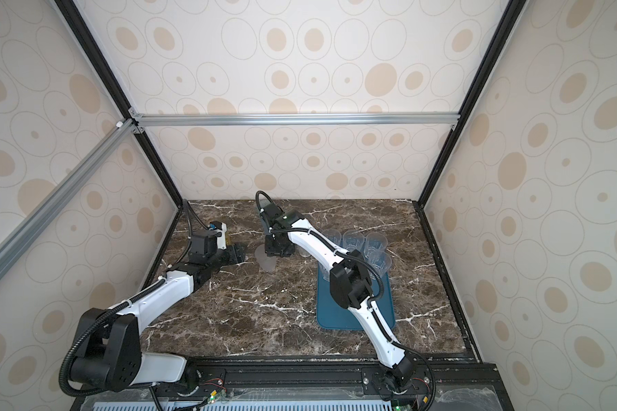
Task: Place the glasses into the tray
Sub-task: Pick up the glass from the center of the table.
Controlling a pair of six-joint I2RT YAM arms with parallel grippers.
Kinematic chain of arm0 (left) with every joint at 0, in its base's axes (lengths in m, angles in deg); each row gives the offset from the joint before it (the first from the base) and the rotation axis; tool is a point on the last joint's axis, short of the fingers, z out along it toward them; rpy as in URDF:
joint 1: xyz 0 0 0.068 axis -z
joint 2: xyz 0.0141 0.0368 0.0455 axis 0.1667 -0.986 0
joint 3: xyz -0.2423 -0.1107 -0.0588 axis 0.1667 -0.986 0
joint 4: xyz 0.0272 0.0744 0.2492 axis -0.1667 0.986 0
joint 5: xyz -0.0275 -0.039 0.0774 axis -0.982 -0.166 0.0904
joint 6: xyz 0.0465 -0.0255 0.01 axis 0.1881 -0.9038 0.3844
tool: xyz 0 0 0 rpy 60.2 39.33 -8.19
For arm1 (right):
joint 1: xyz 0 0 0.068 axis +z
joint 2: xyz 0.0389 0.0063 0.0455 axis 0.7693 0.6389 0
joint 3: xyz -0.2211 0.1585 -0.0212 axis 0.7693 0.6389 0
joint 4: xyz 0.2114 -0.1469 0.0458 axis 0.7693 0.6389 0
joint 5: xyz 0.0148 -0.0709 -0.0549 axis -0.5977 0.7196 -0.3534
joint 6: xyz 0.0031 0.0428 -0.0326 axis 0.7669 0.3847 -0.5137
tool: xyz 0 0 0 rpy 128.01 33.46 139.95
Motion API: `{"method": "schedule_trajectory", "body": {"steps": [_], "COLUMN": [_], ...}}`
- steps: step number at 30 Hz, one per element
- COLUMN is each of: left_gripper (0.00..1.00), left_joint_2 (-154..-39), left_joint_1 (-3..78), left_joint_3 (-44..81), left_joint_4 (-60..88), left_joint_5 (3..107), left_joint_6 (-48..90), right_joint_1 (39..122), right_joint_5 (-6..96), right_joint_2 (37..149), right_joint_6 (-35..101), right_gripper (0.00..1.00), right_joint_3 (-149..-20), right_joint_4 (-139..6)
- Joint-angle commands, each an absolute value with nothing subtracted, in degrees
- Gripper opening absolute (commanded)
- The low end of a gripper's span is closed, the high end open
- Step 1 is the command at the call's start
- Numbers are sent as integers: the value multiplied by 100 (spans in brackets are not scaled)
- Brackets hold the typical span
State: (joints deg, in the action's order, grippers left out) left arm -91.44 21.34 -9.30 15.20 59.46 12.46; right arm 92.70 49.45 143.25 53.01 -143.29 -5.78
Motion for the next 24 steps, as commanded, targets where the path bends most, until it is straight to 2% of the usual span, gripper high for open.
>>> {"method": "schedule_trajectory", "body": {"steps": [1,9,24], "left_gripper": [75,75,75], "left_joint_2": [-9153,-9141,-9072], "left_joint_1": [2155,2163,2156], "left_joint_3": [-907,-940,-1012], "left_joint_4": [1473,1449,1392], "left_joint_5": [5974,5989,6052], "left_joint_6": [1294,1292,1292], "right_joint_1": [9300,9307,9370], "right_joint_5": [5054,5064,5110], "right_joint_2": [14438,14434,14337], "right_joint_6": [5381,5403,5355], "right_gripper": [39,36,13], "right_joint_3": [-14475,-14440,-14370], "right_joint_4": [-439,-497,-492]}}
